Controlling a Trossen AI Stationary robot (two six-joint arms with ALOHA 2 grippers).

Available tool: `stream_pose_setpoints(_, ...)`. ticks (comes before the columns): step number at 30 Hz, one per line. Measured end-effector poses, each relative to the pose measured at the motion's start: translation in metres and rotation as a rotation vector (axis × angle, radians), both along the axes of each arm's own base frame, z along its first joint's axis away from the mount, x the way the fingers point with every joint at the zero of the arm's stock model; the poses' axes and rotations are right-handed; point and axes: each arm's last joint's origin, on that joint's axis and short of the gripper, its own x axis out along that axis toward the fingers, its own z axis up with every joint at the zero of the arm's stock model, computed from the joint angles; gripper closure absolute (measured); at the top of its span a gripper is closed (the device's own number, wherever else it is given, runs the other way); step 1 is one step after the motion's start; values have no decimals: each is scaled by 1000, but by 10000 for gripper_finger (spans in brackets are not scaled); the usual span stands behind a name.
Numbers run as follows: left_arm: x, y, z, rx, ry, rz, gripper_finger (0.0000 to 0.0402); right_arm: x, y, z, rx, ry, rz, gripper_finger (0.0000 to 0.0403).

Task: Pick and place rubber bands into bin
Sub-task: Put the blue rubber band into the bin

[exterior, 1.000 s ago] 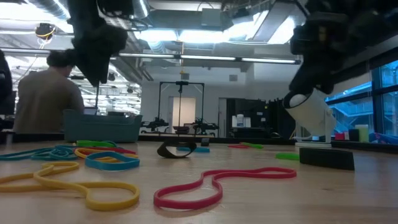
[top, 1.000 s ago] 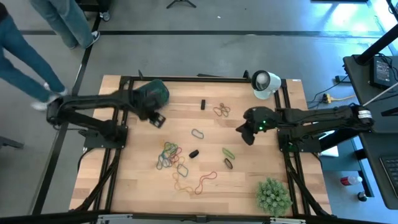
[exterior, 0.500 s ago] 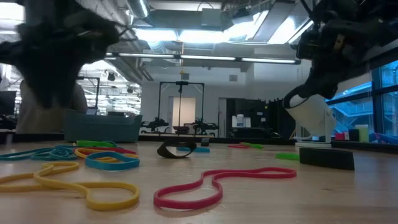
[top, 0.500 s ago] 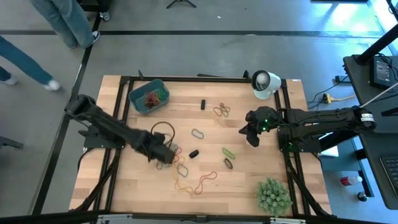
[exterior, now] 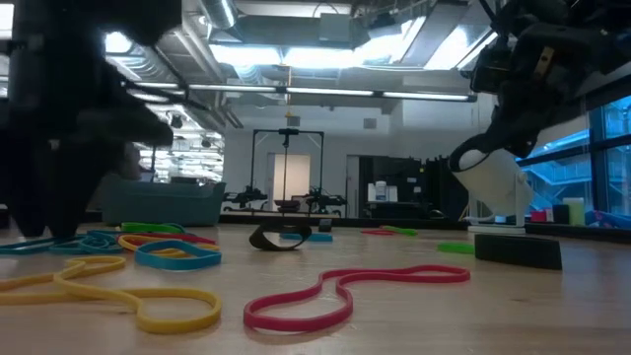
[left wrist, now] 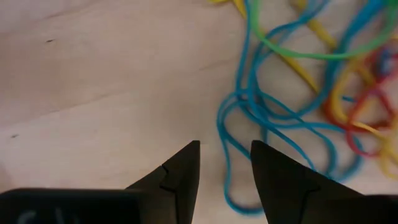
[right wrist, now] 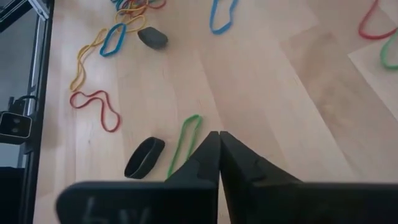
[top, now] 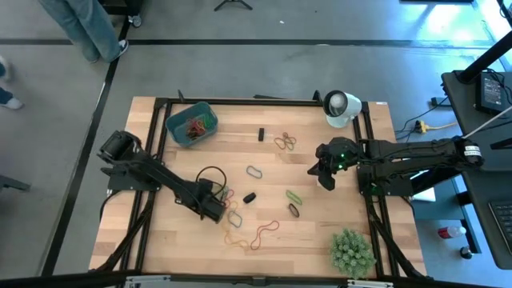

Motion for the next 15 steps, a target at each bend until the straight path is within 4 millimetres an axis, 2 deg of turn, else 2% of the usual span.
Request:
stream_pose_setpoints(4, 3, 0, -11, 0, 28, 3, 287, 0, 0, 0, 7, 2, -6, 386)
stream_pose_setpoints(9, 5, -2, -10, -25, -1, 5, 384, 0, 0, 0, 15, 8, -11, 393)
stream_pose_setpoints(12, 2, 0, 1, -51, -40, 6, 396, -1, 1, -1, 16, 16, -8, 395)
stream_pose_setpoints(15, -9, 3, 29, -76, -79, 46, 398, -1, 1, -1, 16, 19, -6, 392)
